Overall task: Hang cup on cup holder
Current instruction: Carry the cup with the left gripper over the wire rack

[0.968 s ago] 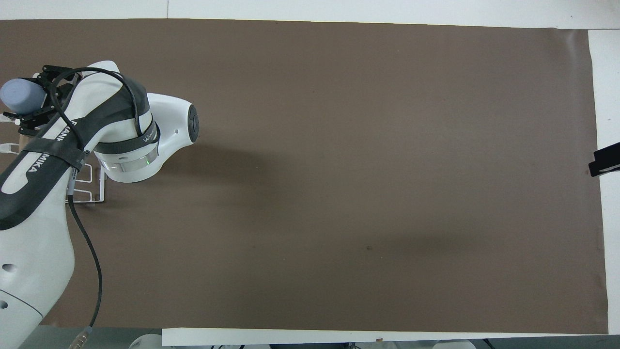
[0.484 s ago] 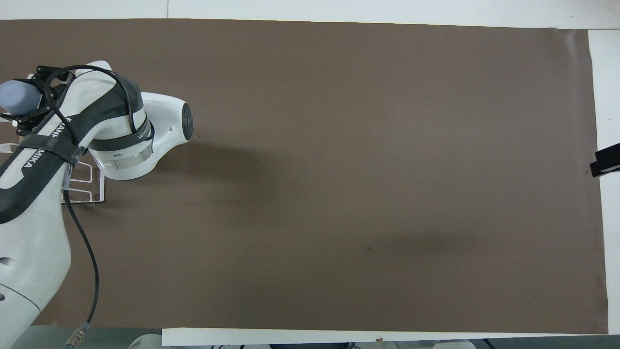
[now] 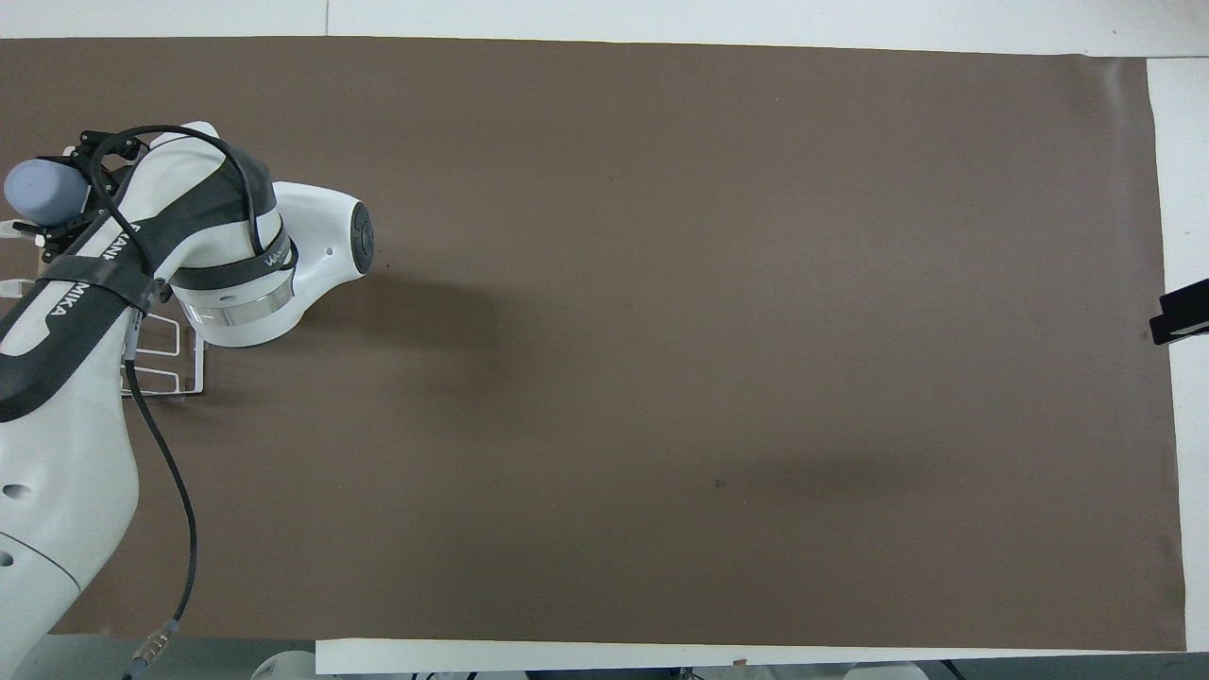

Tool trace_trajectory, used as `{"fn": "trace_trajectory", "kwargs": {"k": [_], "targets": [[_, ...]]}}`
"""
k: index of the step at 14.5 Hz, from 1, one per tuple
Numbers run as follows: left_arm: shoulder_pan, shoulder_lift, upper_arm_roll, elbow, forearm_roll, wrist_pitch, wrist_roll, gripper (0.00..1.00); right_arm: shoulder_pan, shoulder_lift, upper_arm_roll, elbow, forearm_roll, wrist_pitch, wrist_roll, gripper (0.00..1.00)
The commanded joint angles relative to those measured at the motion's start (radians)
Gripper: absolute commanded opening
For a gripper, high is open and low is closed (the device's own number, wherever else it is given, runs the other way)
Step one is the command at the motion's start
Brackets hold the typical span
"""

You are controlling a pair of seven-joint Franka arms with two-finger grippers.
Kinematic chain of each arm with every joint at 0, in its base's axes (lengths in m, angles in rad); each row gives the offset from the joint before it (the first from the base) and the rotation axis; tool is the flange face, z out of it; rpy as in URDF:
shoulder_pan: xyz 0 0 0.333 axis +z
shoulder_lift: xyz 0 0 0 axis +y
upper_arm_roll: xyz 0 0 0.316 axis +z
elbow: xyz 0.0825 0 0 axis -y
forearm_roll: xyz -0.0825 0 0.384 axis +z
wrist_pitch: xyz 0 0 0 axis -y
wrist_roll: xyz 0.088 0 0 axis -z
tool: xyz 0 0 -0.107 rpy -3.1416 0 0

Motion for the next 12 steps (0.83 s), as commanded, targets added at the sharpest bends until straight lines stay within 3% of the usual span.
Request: {"fn": "trace_trajectory", "kwargs": {"k": [1, 3, 4, 5, 7, 12], "targets": [[0.029, 0.01, -0.011, -0.004, 0.012, 0.025, -0.016, 0.01, 0.008, -0.016, 0.001, -0.021, -0.012, 0.003, -0.008, 0.99], [0.029, 0.02, -0.013, -0.006, 0.008, 0.031, -0.028, 0.1, 0.007, -0.016, 0.001, -0.021, -0.012, 0.003, -0.008, 0.99], [0.029, 0.02, -0.013, -0.004, 0.005, 0.04, -0.028, 0.29, 0.005, -0.016, 0.001, -0.021, -0.012, 0.003, -0.008, 0.99], [0.029, 0.02, -0.013, -0.004, 0.003, 0.047, -0.028, 0.58, 0.005, -0.016, -0.001, -0.021, -0.012, 0.003, -0.006, 0.99], [0.029, 0.02, -0.013, -0.003, 0.001, 0.047, -0.027, 0.99, 0.005, -0.016, -0.001, -0.021, -0.012, 0.003, -0.008, 0.99], [0.018, 0.036, -0.013, 0.069, -0.014, 0.041, -0.031, 1.0, 0.007, -0.016, 0.001, -0.021, -0.012, 0.003, -0.006, 0.99]]}}
